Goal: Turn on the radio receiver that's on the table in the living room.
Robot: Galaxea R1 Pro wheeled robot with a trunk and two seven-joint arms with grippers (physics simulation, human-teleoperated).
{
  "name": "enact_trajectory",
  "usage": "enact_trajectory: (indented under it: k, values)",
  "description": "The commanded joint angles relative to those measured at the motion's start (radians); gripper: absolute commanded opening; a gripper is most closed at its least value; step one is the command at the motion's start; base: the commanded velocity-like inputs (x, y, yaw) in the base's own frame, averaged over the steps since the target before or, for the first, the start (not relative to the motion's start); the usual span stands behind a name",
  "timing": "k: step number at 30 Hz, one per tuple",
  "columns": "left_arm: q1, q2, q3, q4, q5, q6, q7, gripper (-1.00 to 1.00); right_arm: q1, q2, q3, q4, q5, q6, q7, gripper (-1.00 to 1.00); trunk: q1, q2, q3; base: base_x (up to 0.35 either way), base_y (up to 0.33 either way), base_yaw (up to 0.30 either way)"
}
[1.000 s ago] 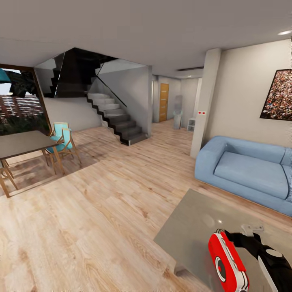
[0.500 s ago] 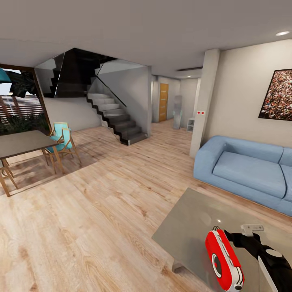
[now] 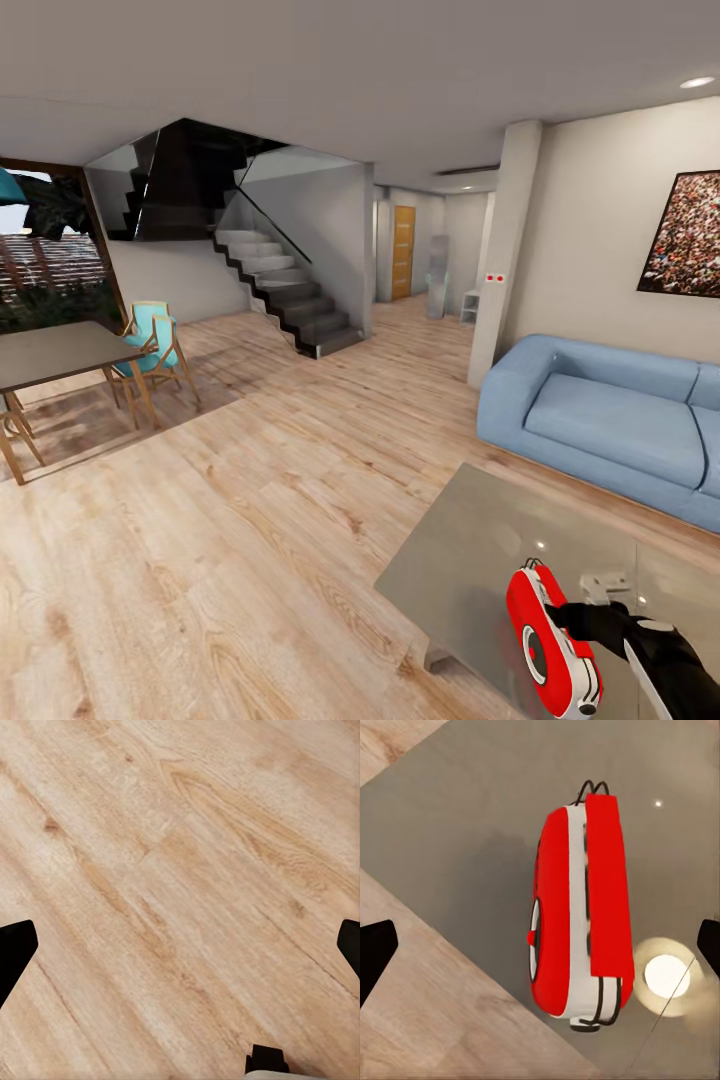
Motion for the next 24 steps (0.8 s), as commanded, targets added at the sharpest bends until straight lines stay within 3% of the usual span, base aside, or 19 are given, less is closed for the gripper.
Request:
enact_trajectory:
  k: [1,3,5,6,8,9,11,14,18,24]
  values:
    - [0.0,0.0,-0.001,0.0,0.0,0.001,0.0,1.0,0.0,-0.002,-0.001,0.0,0.0,0.006,-0.003,1.0,0.0,0.0,0.0,0.0,0.0,0.0]
    - [0.0,0.0,-0.001,0.0,0.0,0.001,0.0,1.0,0.0,-0.011,-0.002,-0.002,0.001,0.01,-0.004,1.0,0.0,0.0,0.0,0.0,0.0,0.0]
    - [0.0,0.001,-0.001,0.0,0.0,0.001,0.001,1.0,0.0,-0.054,-0.011,-0.004,-0.002,0.012,0.004,1.0,0.0,0.0,0.0,0.0,0.0,0.0]
    - [0.0,0.001,-0.001,0.0,0.0,0.002,0.0,1.0,0.0,-0.063,-0.016,-0.004,-0.003,0.012,0.008,1.0,0.0,0.0,0.0,0.0,0.0,0.0]
    - [0.0,0.001,0.0,0.0,0.0,0.002,0.0,1.0,0.0,-0.089,-0.058,-0.004,-0.005,0.011,0.045,1.0,0.0,0.0,0.0,0.0,0.0,0.0]
    - [0.0,0.001,0.0,0.0,0.0,0.002,0.0,1.0,0.0,-0.099,-0.11,-0.004,-0.003,0.008,0.1,1.0,0.0,0.0,0.0,0.005,0.0,0.0]
    - [0.0,0.001,0.0,0.0,0.0,0.001,0.001,1.0,0.0,-0.104,-0.143,-0.004,0.001,0.005,0.144,1.0,0.0,0.0,0.0,0.08,0.0,0.0]
    - [0.0,0.003,0.0,0.0,0.0,0.002,0.001,1.0,0.0,-0.106,-0.154,-0.004,0.004,0.003,0.161,1.0,0.0,0.0,0.0,0.226,0.0,0.0]
    - [0.0,0.005,0.0,0.0,0.0,0.002,0.002,1.0,0.0,-0.106,-0.153,-0.004,0.002,0.003,0.167,1.0,0.0,0.0,0.0,0.281,0.0,0.0]
    - [0.0,0.003,0.0,0.0,0.0,0.002,0.002,1.0,0.0,-0.104,-0.126,-0.002,0.0,0.002,0.169,1.0,0.0,0.0,0.0,0.052,0.0,0.0]
